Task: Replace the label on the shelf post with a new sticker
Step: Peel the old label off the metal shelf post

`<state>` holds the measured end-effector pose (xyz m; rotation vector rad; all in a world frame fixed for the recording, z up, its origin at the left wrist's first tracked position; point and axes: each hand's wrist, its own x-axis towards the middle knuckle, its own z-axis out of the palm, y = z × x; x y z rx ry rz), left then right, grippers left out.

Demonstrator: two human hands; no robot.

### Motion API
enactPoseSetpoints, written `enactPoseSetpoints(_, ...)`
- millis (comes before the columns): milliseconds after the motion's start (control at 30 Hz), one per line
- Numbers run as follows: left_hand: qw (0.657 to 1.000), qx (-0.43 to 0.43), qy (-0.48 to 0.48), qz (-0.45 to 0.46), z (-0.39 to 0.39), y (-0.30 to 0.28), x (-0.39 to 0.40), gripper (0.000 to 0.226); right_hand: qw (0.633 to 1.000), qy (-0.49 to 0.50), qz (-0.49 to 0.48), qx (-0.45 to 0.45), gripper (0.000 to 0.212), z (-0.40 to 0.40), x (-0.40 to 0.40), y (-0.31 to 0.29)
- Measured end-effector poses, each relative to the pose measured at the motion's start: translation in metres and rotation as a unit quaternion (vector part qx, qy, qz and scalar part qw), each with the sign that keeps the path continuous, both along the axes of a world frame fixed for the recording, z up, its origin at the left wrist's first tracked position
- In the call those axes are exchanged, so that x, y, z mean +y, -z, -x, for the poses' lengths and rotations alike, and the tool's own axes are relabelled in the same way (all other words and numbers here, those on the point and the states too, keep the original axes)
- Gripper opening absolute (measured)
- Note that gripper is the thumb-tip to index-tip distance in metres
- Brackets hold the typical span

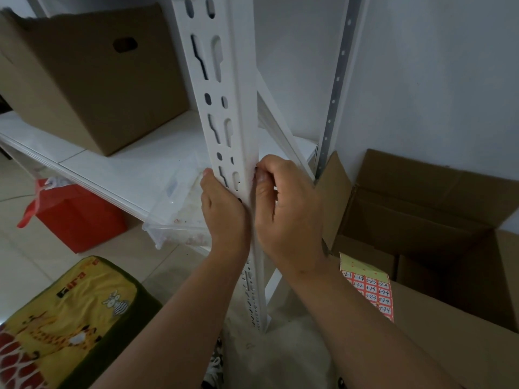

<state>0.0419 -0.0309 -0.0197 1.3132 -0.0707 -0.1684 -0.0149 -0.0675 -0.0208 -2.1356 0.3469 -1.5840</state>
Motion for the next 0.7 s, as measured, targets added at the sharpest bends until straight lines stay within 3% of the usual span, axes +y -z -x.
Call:
enactPoseSetpoints(200, 1.000, -0.002, 0.005, -0.014, -0.001, -0.001, 0.001, 0.044, 0.999, -0.029, 0.002, 0.017, 0.009, 0.003, -0.004, 0.000)
enactPoseSetpoints(467, 0.997, -0.021, 0.024, -0.064, 0.002, -0.005, 0.008, 0.043, 0.982, -0.130, -0.118, 0.071, 0.013, 0.010, -0.016, -0.014)
enactPoseSetpoints(600, 0.998, -0.015, 0.028, -0.061, 0.001, -0.006, 0.008, 0.045, 0.983, -0.114, -0.104, 0.096, 0.013, 0.013, -0.018, -0.019)
enactPoseSetpoints(700, 0.998, -0.008, 0.025, -0.056, 0.000, -0.006, 0.008, 0.043, 0.989, -0.070, -0.034, 0.124, 0.013, 0.015, -0.022, -0.026)
